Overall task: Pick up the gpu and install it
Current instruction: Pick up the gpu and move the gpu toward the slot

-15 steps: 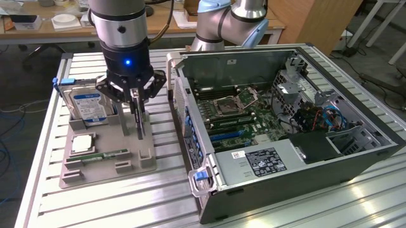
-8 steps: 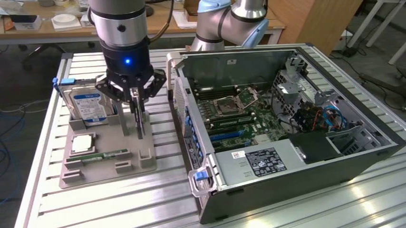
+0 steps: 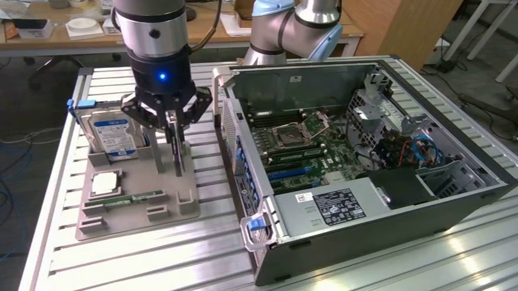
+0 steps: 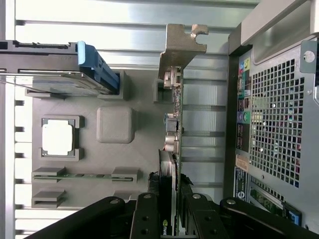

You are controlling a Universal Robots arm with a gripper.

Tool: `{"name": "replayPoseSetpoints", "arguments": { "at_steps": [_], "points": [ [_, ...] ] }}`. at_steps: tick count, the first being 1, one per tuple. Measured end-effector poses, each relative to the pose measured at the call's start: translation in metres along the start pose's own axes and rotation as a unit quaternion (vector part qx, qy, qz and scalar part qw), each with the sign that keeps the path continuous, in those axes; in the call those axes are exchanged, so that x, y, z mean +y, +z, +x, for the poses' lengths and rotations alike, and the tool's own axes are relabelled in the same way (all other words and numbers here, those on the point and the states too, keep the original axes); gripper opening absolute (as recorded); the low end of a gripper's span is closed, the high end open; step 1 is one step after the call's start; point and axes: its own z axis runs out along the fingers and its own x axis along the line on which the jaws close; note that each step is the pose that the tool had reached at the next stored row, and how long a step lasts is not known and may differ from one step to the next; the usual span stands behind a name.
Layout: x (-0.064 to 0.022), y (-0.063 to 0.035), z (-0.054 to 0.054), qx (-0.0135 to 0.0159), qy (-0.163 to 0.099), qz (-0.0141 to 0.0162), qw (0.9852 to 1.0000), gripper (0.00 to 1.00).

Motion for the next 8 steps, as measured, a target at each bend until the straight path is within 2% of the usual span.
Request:
{"name": "replayPoseSetpoints", "arguments": {
  "at_steps": [8],
  "points": [
    [0.0001,-0.0027,-0.0001,0.0000,0.000,-0.0001,1.0000,0.26]
  ]
}}
